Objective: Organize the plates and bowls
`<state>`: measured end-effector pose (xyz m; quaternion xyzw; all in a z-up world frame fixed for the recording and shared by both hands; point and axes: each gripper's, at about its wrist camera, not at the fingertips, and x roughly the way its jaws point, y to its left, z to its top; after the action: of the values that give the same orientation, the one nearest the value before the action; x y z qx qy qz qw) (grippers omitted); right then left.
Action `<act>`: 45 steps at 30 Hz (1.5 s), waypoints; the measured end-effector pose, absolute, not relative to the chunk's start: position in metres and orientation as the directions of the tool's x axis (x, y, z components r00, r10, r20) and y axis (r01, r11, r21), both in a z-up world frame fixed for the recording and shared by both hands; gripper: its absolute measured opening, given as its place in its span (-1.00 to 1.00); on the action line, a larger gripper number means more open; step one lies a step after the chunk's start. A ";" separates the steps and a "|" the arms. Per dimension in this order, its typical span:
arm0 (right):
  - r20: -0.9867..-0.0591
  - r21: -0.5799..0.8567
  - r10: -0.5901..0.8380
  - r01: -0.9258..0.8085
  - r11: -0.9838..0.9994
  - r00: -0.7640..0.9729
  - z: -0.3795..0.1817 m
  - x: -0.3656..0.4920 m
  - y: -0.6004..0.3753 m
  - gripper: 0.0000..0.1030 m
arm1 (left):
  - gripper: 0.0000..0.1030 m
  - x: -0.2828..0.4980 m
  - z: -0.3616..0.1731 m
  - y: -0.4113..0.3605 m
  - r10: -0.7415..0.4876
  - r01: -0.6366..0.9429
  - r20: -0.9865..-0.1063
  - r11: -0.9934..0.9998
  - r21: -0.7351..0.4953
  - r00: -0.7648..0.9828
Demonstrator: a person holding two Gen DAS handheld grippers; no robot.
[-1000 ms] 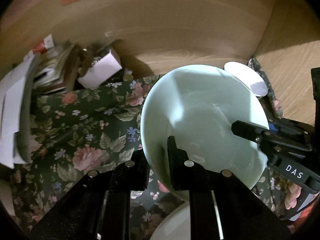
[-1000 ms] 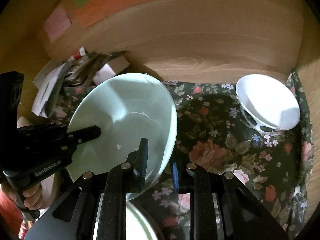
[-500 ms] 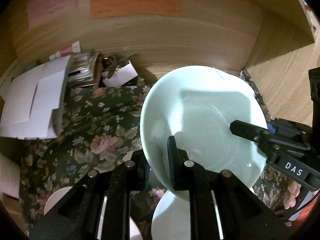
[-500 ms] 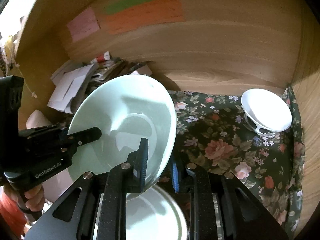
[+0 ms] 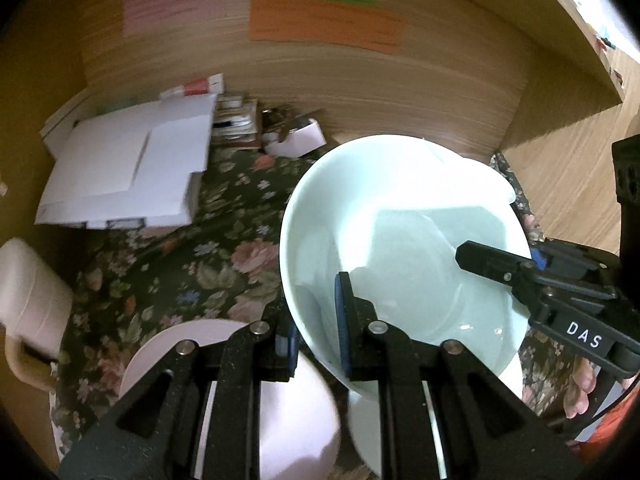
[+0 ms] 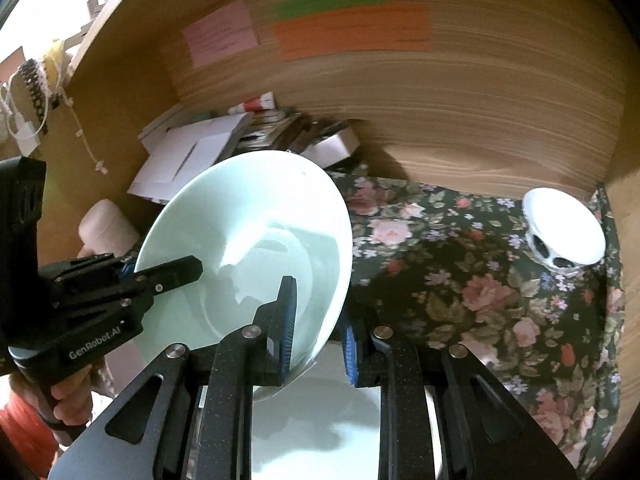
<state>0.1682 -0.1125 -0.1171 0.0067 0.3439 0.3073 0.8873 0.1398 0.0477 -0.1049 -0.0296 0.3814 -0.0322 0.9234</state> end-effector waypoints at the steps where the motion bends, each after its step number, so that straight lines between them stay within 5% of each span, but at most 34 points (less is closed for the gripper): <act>1: -0.606 0.225 0.557 -0.549 0.805 0.569 -0.117 0.166 -0.108 -0.64 | -0.71 0.136 -0.105 0.052 -0.075 0.027 -0.703 0.996 -0.079 0.707; 45: -0.689 0.235 0.632 -0.715 0.659 0.356 -0.168 0.140 -0.004 -0.64 | -0.70 0.055 -0.163 0.151 0.020 -0.186 -0.780 0.975 -0.124 0.626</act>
<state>0.1396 -0.0039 -0.1682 -0.0529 0.3926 0.4095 0.8218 0.0545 0.1510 -0.1630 -0.0966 0.4287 0.0575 0.8964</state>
